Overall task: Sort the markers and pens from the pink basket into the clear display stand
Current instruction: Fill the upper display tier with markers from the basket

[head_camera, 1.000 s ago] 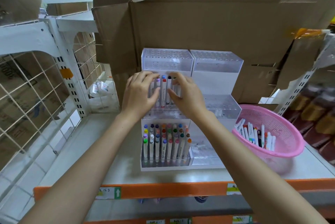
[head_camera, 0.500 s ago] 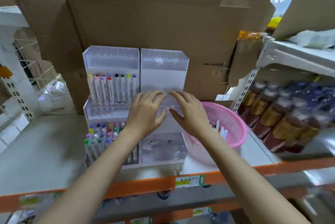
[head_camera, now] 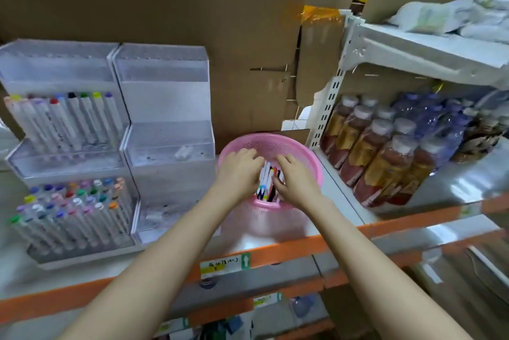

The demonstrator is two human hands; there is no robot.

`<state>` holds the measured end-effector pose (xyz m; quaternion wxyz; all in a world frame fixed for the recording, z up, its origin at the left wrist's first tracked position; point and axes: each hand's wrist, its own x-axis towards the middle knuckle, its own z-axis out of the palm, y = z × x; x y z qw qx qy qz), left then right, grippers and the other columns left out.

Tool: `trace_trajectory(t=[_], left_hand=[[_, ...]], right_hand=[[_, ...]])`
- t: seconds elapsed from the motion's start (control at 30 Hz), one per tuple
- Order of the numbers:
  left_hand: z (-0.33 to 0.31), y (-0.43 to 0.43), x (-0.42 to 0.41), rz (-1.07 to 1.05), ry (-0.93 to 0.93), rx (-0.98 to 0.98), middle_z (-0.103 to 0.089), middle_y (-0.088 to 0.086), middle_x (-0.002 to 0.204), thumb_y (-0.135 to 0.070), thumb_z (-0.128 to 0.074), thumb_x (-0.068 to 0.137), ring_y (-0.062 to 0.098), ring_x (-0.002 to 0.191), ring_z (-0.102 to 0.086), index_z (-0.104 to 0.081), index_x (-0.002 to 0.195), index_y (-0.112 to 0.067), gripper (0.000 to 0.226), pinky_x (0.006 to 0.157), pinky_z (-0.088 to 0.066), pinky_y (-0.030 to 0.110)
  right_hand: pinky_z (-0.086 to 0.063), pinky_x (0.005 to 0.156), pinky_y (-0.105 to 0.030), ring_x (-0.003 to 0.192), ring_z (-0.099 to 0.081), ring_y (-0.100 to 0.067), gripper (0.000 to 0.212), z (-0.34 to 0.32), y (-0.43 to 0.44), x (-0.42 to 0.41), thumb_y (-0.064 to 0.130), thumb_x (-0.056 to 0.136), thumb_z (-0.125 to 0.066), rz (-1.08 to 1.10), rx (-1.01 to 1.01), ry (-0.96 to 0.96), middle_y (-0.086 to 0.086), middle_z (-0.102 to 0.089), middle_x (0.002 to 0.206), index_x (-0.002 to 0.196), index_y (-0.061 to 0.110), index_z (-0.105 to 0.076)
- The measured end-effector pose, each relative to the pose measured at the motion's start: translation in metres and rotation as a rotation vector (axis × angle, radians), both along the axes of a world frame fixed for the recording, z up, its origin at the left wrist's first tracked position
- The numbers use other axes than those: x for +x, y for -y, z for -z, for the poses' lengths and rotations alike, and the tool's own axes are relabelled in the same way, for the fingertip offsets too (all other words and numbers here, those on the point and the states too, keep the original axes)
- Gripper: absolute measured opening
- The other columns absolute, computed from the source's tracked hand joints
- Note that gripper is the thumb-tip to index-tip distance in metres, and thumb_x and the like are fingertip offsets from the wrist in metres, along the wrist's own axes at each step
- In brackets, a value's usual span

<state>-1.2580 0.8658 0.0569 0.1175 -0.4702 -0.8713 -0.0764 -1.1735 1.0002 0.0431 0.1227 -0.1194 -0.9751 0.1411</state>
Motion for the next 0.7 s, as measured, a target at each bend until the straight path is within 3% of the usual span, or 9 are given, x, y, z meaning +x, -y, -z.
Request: trace_trajectory(t=[0.1, 0.27, 0.4, 0.53, 0.7], left_hand=[[0.008, -0.011, -0.011, -0.114, 0.141, -0.116, -0.061, 0.008, 0.111, -0.007, -0.054, 0.084, 0.028, 0.104, -0.058, -0.062, 0.115, -0.012, 0.033, 0.079, -0.046, 0.037], [0.021, -0.025, -0.024, -0.251, 0.285, -0.164, -0.068, 0.010, 0.101, -0.008, -0.052, 0.087, 0.028, 0.093, -0.063, -0.067, 0.109, -0.009, 0.027, 0.066, -0.044, 0.034], [0.022, -0.033, -0.021, -0.250, 0.305, -0.192, -0.067, 0.012, 0.097, -0.027, -0.059, 0.091, 0.029, 0.089, -0.063, -0.059, 0.118, -0.006, 0.034, 0.066, -0.044, 0.036], [0.023, -0.031, -0.022, -0.257, 0.364, -0.187, -0.060, 0.004, 0.084, -0.037, -0.071, 0.080, 0.023, 0.076, -0.055, -0.059, 0.093, -0.014, 0.030, 0.059, -0.040, 0.032], [0.024, -0.030, -0.029, -0.268, 0.458, -0.164, -0.053, -0.003, 0.070, -0.040, -0.078, 0.069, 0.019, 0.069, -0.053, -0.047, 0.075, -0.017, 0.039, 0.049, -0.033, 0.029]], right_hand=[[-0.040, 0.068, -0.031, 0.099, -0.057, -0.030, 0.028, 0.006, -0.008, -0.011, 0.014, 0.089, -0.051, 0.038, -0.007, 0.176, -0.012, -0.063, 0.111, 0.117, 0.011, -0.056], [-0.039, 0.058, -0.028, 0.080, -0.060, -0.026, 0.014, 0.018, -0.017, -0.029, 0.018, 0.090, -0.054, 0.122, -0.111, 0.351, -0.011, -0.064, 0.090, 0.098, 0.009, -0.061], [-0.037, 0.048, -0.024, 0.060, -0.055, -0.019, 0.029, 0.023, -0.020, -0.045, 0.038, 0.093, -0.055, 0.185, -0.237, 0.389, -0.004, -0.056, 0.067, 0.081, 0.011, -0.058], [-0.034, 0.046, -0.025, 0.069, -0.055, -0.021, 0.027, 0.022, -0.020, -0.048, 0.038, 0.088, -0.063, 0.154, -0.196, 0.408, -0.001, -0.056, 0.070, 0.080, 0.014, -0.056], [-0.052, 0.055, -0.032, 0.062, -0.064, -0.022, 0.033, 0.022, -0.024, -0.046, 0.031, 0.078, -0.076, 0.142, -0.360, 0.391, -0.006, -0.063, 0.070, 0.062, 0.019, -0.049]])
